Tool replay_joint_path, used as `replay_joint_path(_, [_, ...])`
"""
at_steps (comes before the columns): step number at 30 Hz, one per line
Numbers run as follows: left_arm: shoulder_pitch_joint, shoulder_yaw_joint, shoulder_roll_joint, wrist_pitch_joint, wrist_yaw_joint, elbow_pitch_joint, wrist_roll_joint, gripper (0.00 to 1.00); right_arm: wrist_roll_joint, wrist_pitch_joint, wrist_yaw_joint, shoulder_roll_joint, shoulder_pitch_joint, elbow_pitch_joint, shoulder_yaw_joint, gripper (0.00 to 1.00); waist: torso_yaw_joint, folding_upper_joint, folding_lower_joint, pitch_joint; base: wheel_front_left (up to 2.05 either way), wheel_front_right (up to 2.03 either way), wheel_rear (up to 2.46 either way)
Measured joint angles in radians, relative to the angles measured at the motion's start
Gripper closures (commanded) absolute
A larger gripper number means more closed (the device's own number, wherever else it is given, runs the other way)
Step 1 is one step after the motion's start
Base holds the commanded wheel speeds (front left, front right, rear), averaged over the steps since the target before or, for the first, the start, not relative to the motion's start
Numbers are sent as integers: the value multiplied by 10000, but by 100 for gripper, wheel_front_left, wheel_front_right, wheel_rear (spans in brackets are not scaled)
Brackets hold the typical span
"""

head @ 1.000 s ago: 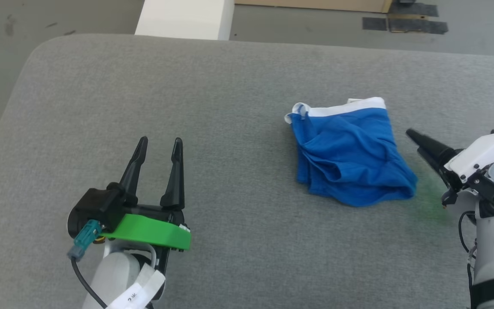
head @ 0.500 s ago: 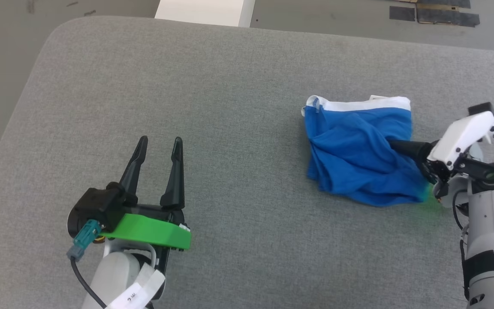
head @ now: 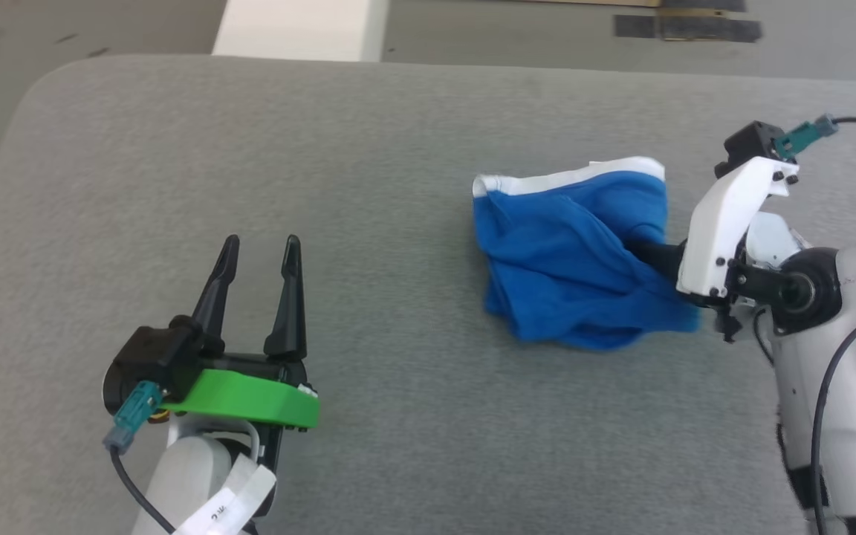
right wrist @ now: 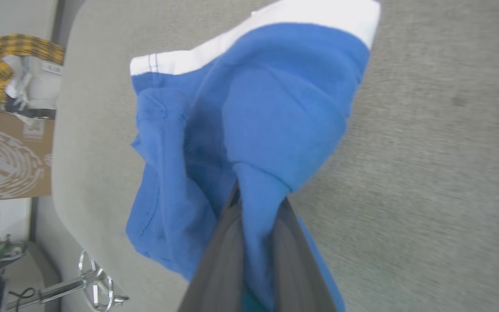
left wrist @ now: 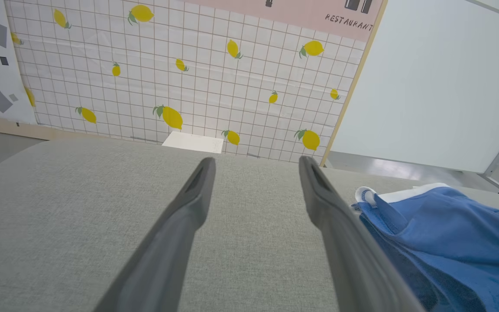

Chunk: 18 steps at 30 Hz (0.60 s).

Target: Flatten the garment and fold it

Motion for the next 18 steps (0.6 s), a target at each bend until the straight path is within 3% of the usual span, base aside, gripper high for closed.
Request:
replay_joint_path(4, [-1,121,-2,0,-8,-59,111,0,-917,-265,0,-1218,348,-1198,1499,100,-556,1,0,-32,0,0,0])
replay_joint_path(8, [-19,157,-2,0,-58,-128,437,0,-1446,-629,0,-2320,420,-1651,2359,100,-1203,0,0,-7,0,0,0])
replay_joint_path(13, [-225,138,17,0,-111,-245,679,0,-2366,-1438,0,-3584,407,-1559,3237,100,-2054,1,0,137,0,0,0])
replay_joint_path(18, [-874,-94,190,-8,-188,-355,966,0,-3369,-3112,2,-4232,-75,-525,3294,100,-2983,1,0,576,0,0,0])
